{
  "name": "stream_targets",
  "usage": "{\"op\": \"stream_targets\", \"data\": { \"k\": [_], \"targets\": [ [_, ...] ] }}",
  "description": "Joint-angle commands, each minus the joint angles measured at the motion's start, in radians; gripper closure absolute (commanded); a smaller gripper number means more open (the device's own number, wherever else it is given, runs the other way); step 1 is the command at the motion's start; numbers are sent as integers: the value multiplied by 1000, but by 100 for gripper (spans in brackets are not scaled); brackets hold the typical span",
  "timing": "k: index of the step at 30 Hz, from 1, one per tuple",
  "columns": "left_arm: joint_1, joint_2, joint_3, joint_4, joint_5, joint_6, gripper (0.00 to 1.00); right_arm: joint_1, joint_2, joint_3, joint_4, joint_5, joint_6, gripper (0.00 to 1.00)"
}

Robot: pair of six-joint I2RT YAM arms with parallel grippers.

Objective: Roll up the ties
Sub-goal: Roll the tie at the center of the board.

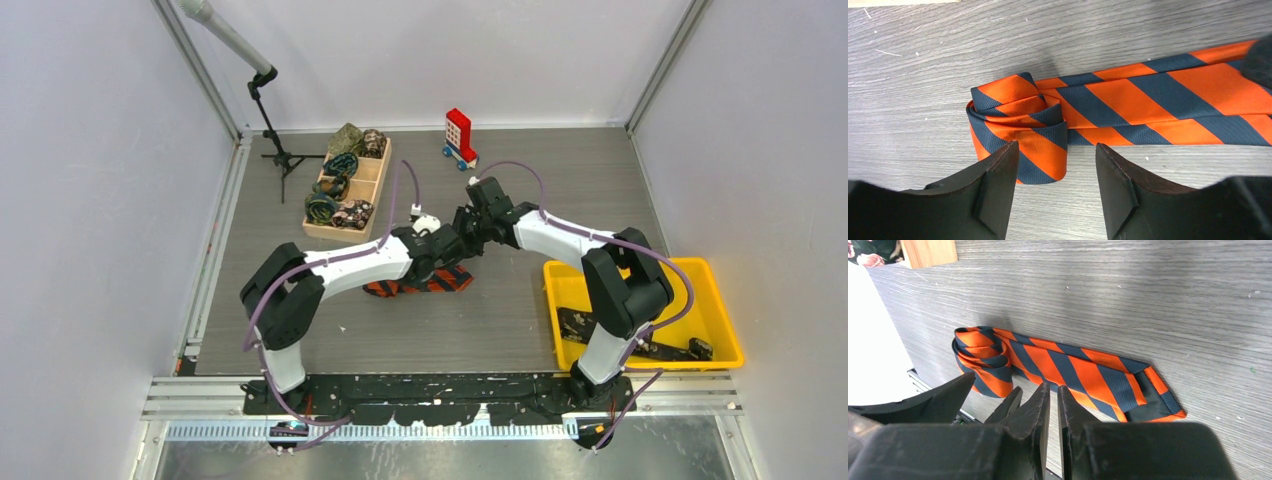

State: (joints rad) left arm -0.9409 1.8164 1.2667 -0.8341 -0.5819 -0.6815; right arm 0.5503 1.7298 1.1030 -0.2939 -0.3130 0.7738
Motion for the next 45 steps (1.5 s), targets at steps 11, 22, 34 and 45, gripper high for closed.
{"op": "stream_targets", "data": {
  "k": [11,22,34,45],
  "targets": [
    [129,-361,-181,133,178,110,35,111,0,81,22,2,40,82],
    [418,-636,-437,310,487,247,30,229,96,189,26,19,64,62],
    [590,-674,-604,532,751,196,26,276,189,249,4,29,52,59],
    [649,-633,-683,680,831,183,27,275,244,279,-11,48,22,67]
  ]
}}
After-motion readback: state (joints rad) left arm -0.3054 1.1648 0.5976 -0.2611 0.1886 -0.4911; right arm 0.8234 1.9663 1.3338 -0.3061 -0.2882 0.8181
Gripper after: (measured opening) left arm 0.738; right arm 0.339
